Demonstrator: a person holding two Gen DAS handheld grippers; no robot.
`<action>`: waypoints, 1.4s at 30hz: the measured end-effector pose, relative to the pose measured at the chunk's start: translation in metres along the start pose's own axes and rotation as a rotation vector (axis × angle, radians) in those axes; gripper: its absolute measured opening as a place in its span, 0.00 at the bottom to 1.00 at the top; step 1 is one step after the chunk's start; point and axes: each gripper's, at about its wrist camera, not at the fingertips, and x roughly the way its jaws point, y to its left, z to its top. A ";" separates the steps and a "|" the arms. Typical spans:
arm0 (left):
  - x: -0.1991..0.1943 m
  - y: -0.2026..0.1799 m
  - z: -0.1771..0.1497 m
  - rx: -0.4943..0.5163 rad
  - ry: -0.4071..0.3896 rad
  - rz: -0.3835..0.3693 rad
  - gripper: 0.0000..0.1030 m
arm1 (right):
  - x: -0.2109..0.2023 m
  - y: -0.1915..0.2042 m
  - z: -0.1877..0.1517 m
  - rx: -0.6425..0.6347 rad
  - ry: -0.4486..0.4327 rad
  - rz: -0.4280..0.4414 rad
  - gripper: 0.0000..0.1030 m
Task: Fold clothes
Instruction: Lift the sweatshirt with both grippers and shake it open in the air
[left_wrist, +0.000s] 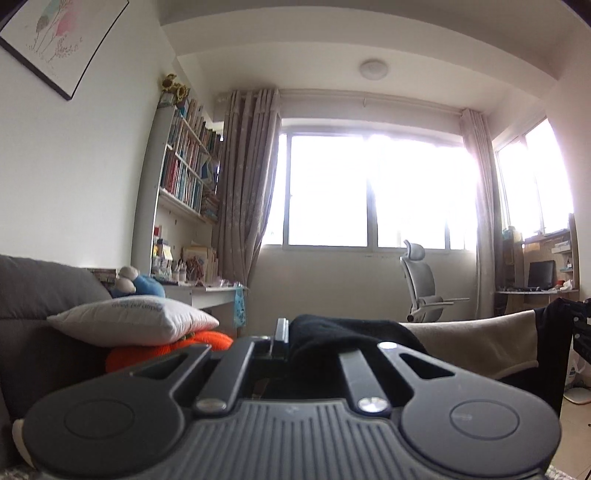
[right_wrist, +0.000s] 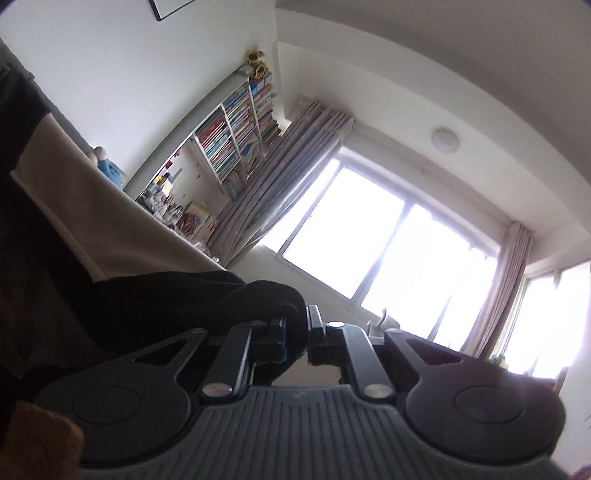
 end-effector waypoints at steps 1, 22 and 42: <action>-0.003 -0.001 0.009 0.008 -0.024 -0.004 0.05 | -0.001 -0.006 0.006 -0.011 -0.020 -0.012 0.09; 0.025 -0.021 0.019 0.079 -0.042 -0.005 0.06 | -0.001 -0.056 0.021 -0.029 -0.112 -0.105 0.09; 0.298 -0.016 -0.239 0.174 0.693 0.103 0.07 | 0.231 0.105 -0.169 0.022 0.650 0.231 0.09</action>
